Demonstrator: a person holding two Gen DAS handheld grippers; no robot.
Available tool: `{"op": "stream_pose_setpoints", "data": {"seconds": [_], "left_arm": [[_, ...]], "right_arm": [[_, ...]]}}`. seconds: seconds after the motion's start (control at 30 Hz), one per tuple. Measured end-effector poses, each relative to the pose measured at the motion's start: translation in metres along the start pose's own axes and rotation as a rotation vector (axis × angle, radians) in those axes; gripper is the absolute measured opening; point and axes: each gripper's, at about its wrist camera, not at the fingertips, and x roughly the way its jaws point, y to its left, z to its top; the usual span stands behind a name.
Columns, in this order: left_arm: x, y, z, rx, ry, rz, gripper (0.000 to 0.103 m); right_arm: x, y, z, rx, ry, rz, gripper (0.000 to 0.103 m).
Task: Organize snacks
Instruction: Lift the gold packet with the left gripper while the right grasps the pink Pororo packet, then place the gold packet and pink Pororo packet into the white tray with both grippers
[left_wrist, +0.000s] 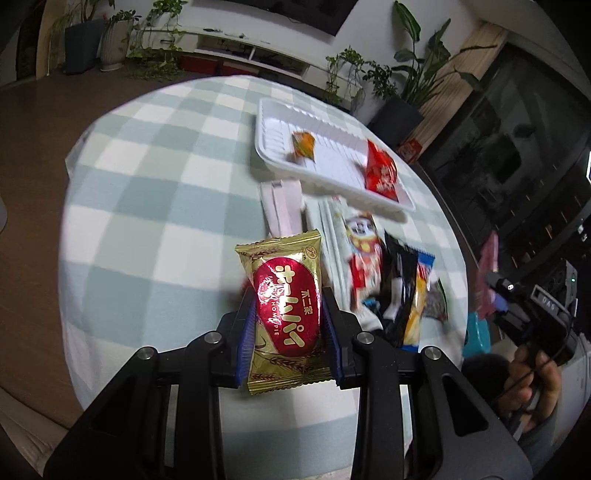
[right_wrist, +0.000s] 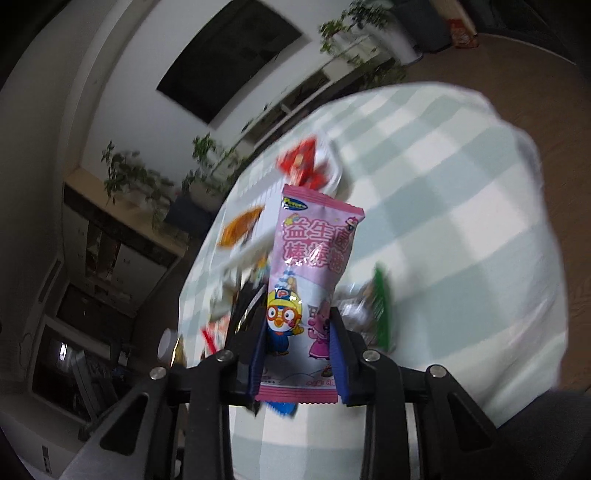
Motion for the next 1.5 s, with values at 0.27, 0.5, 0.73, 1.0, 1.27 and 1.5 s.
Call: {"op": "stream_pose_setpoints", "data": {"seconds": [0.27, 0.5, 0.73, 1.0, 1.27, 1.5], "left_arm": [[-0.019, -0.012, 0.102, 0.067, -0.102, -0.008, 0.030], [0.033, -0.041, 0.206, 0.152, -0.094, 0.005, 0.030], [0.142, -0.055, 0.243, 0.225, 0.043, 0.084, 0.030], [0.202, -0.038, 0.224, 0.241, 0.118, 0.119, 0.030], [0.226, -0.029, 0.213, 0.247, 0.158, 0.148, 0.030], [0.233, -0.028, 0.203, 0.248, 0.186, 0.164, 0.030]], "right_arm": [[-0.049, -0.011, 0.099, 0.043, -0.252, -0.050, 0.033], [0.012, 0.072, 0.159, -0.189, -0.201, -0.004, 0.033], [0.152, 0.126, 0.162, -0.400, 0.115, -0.060, 0.033], [0.235, 0.119, 0.146, -0.475, 0.268, -0.172, 0.033], [0.266, 0.104, 0.133, -0.519, 0.341, -0.236, 0.033], [0.271, 0.101, 0.129, -0.532, 0.343, -0.262, 0.033]]}}
